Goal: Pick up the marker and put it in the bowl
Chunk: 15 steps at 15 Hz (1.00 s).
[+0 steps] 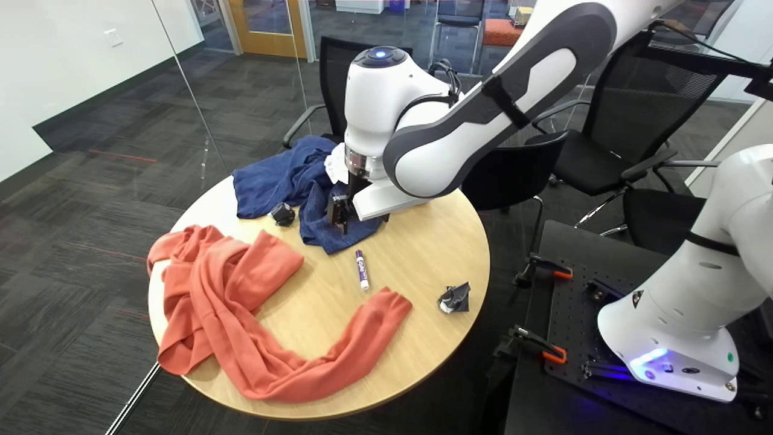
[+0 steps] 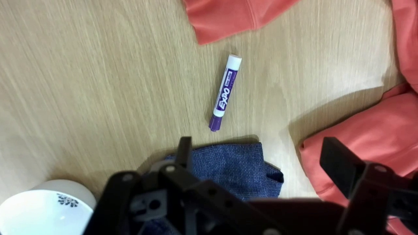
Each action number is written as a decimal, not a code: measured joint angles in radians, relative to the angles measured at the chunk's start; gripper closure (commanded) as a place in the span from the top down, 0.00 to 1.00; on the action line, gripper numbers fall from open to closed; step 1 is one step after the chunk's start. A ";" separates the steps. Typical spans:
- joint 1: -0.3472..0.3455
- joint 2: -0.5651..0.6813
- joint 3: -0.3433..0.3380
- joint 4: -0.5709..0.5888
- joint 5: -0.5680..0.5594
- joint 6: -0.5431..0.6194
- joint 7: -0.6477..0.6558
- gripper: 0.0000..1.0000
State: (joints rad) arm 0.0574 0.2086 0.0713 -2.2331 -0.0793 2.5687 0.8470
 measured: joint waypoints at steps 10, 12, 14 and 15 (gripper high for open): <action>0.008 0.204 -0.061 0.103 0.071 0.010 -0.003 1.00; 0.008 0.248 -0.066 0.134 0.089 0.011 -0.003 1.00; 0.010 0.287 -0.069 0.162 0.103 0.011 -0.003 1.00; 0.012 0.305 -0.070 0.176 0.106 0.011 -0.003 1.00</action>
State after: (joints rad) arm 0.0695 0.5140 0.0012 -2.0574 0.0271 2.5793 0.8438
